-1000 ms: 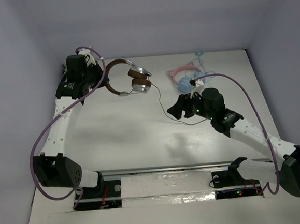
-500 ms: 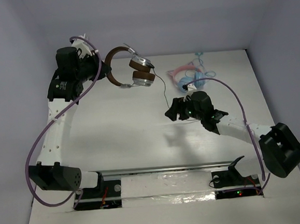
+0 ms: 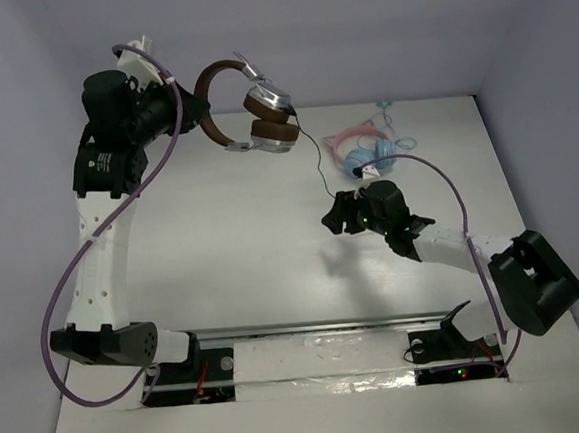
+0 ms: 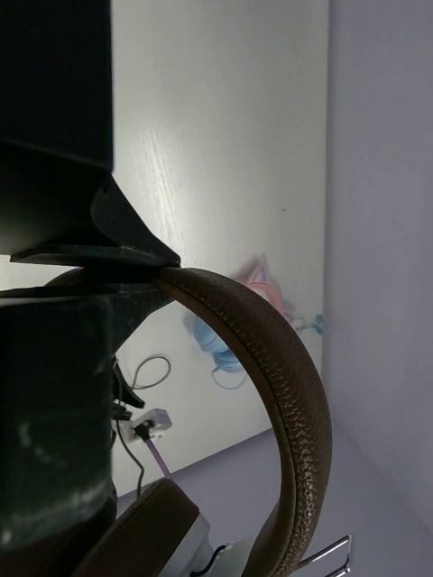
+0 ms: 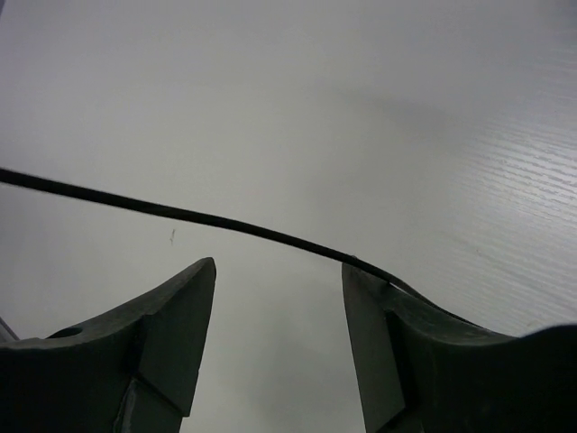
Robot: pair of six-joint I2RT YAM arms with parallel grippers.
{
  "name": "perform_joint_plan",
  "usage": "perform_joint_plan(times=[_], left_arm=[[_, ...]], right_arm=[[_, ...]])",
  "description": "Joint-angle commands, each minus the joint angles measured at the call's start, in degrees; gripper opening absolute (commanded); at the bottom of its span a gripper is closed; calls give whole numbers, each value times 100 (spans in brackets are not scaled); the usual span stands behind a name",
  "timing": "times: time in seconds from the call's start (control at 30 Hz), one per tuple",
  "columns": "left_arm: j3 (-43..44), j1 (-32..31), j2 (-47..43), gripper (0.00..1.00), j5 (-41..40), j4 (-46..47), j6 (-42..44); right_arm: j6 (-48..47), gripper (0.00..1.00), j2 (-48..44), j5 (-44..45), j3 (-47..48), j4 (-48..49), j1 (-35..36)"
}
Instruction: Wrap the headphones
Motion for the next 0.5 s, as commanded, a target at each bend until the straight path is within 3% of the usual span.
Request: perform_joint_plan(times=[0.0,0.13,0.17,0.23,0.27,0.3,0.43,0.47], left_arm=[[836,2,-6,0,100,393,-256],[969,2,82,0,-15,313,-194],[899,2,65,0,-50,331,-194],[820,2,38,0,-59,357,-203],[802,2,21,0,-111,409,-220],[802,2,12,0,-138,427,-220],[863,2,38,0,-120,454,-273],[890,2,38,0,-86,471,-291]], right_arm=[[8,63,-187,88,-76,320,41],[52,47,-660,-674,38,-22,41],[122,36,-784,-799,4,-101,41],[209,27,-1091,-949,-110,-155,41],[245,15,-1432,-923,-215,-190,41],[254,11,-1601,-914,-260,-277,41],[281,11,-2138,-555,-173,-629,41],[281,24,-2173,-345,-138,-716,41]])
